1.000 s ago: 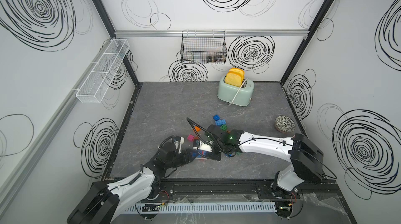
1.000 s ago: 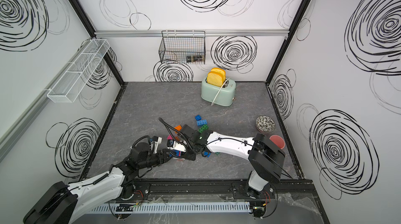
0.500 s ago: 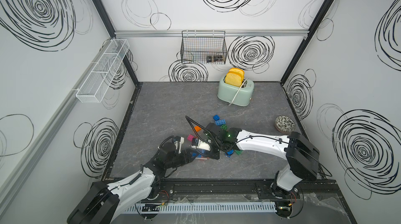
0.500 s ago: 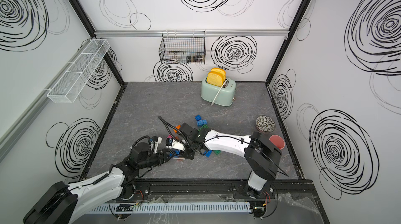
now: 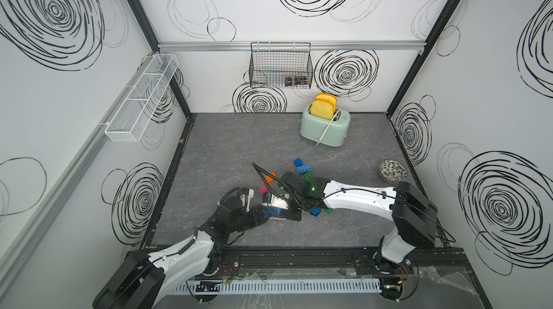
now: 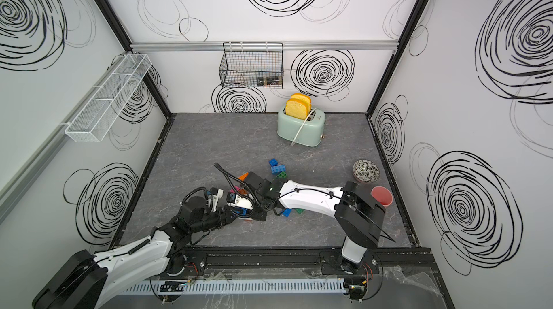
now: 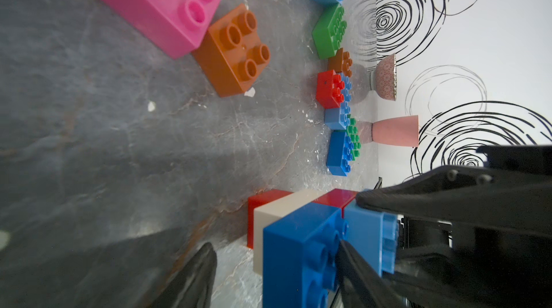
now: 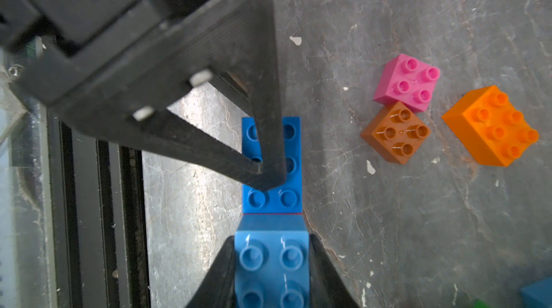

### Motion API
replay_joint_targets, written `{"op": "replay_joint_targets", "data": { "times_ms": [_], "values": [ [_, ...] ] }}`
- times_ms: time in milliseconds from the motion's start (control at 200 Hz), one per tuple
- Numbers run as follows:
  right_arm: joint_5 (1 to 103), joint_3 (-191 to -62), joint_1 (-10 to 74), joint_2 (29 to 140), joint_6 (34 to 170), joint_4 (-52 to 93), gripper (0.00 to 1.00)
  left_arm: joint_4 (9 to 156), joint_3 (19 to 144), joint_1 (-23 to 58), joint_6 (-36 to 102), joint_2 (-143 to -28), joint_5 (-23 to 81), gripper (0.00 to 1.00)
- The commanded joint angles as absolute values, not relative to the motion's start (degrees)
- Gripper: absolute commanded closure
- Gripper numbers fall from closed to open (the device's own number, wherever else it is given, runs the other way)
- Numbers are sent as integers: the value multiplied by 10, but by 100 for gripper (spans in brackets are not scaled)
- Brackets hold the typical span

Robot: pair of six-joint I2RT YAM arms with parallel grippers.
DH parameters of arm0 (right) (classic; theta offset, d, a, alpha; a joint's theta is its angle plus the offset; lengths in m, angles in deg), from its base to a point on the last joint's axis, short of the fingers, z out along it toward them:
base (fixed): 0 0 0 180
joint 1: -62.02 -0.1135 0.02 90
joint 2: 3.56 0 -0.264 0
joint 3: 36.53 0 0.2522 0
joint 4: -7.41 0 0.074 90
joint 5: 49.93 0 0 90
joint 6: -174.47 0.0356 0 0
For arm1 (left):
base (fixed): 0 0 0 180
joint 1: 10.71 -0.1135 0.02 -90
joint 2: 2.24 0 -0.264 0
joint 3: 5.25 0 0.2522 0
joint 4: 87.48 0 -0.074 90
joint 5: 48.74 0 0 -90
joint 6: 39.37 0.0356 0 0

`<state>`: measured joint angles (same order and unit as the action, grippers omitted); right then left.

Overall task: Assemble a heart with lego
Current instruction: Assemble the lego brick with the lego brick.

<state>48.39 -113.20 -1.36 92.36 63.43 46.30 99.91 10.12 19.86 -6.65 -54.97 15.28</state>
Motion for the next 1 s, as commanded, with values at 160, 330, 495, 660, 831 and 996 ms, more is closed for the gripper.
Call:
{"op": "replay_joint_targets", "data": {
  "times_ms": [160,330,495,660,831,996],
  "values": [
    [427,-1115,-19,982,616,530,80,960,85,191,-69,-561,173,33],
    [416,-1118,-19,1014,617,538,80,963,83,190,-75,-558,169,33],
    [431,-1118,-18,1003,615,532,80,993,71,179,-99,-545,147,32],
    [436,-1139,-18,997,614,547,79,993,74,163,-110,-523,132,32],
    [450,-1165,-17,988,612,562,78,976,76,154,-116,-494,128,26],
    [447,-1193,-17,992,611,585,76,960,78,133,-126,-462,122,23]
  ]
}}
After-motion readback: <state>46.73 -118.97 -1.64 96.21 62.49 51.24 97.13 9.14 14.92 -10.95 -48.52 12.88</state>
